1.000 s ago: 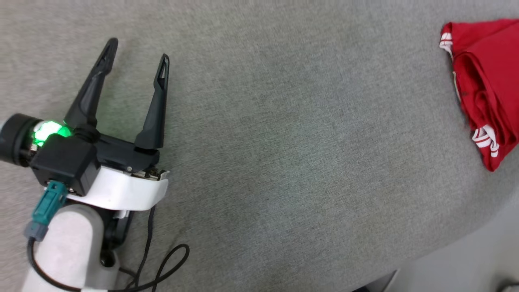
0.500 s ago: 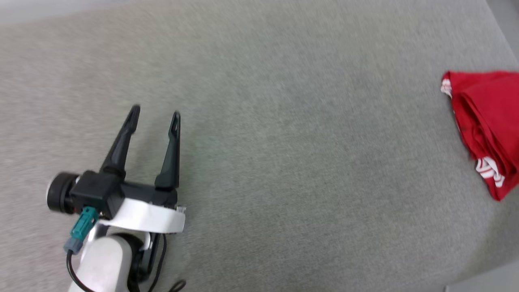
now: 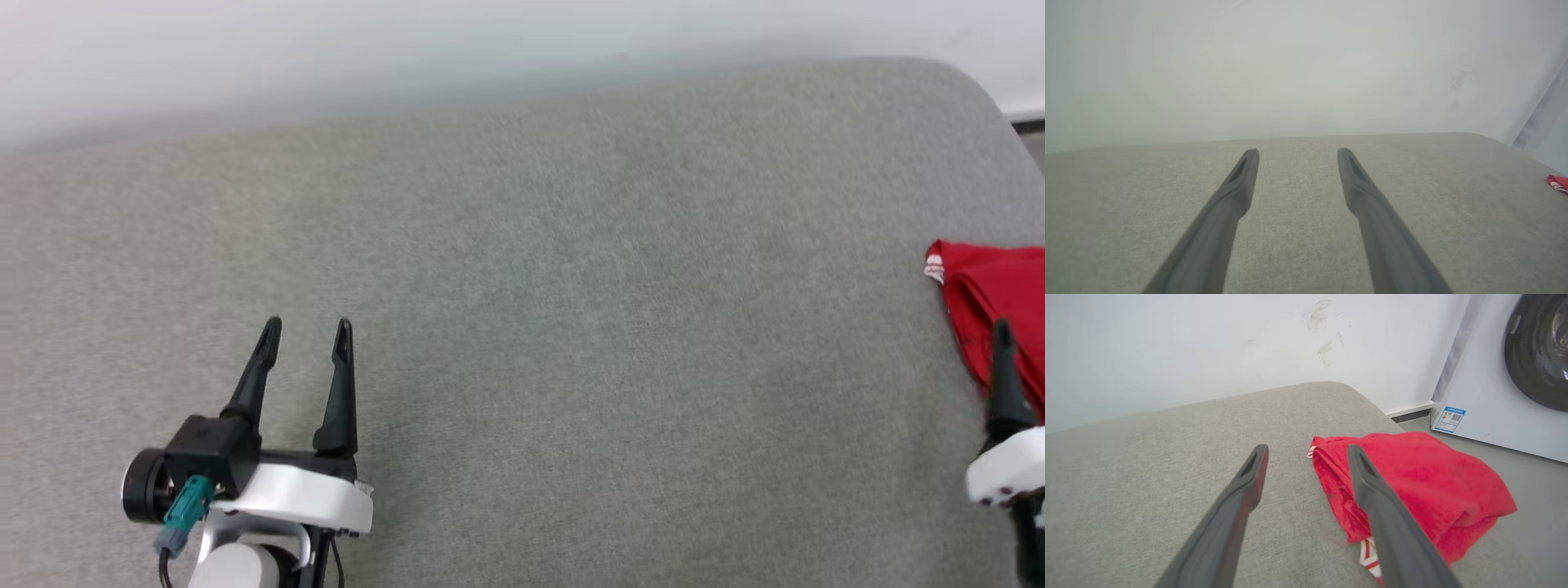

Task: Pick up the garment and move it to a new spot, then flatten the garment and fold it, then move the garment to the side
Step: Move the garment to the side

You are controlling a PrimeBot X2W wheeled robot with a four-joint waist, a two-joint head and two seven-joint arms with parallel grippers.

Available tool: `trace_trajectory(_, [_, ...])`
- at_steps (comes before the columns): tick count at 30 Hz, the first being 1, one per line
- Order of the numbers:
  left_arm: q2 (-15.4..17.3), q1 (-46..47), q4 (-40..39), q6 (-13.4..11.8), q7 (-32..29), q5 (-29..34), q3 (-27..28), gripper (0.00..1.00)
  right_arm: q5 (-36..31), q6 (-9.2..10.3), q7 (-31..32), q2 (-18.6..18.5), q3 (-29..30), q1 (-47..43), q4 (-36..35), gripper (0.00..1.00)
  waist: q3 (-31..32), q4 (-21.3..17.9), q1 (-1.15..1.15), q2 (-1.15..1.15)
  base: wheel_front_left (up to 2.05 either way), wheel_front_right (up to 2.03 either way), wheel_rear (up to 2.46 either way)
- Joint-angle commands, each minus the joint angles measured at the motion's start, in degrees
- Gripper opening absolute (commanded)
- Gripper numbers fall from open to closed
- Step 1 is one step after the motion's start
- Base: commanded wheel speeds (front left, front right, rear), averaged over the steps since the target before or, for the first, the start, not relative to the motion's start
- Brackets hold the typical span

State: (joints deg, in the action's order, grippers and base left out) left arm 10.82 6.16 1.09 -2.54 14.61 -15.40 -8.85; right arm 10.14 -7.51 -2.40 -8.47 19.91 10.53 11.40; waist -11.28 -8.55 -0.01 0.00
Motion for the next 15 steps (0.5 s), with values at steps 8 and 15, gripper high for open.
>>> trace_trajectory(8, [-0.8, -4.1, 2.9, -0.3, 0.6, -0.6, 1.6, 1.00, 0.2, 0.06, 2.0, 3.5, -6.5, -8.7, -9.7, 1.00, 6.6, 3.5, 0.01, 0.00, 0.00, 0.00, 0.00])
trace_trajectory(15, [-1.2, -7.1, 4.0, -0.2, 0.7, 0.3, 2.9, 1.00, -0.8, 0.06, 4.0, 4.9, -11.6, -14.3, -16.9, 1.00, 9.9, 4.6, 0.01, 0.00, 0.00, 0.00, 0.00])
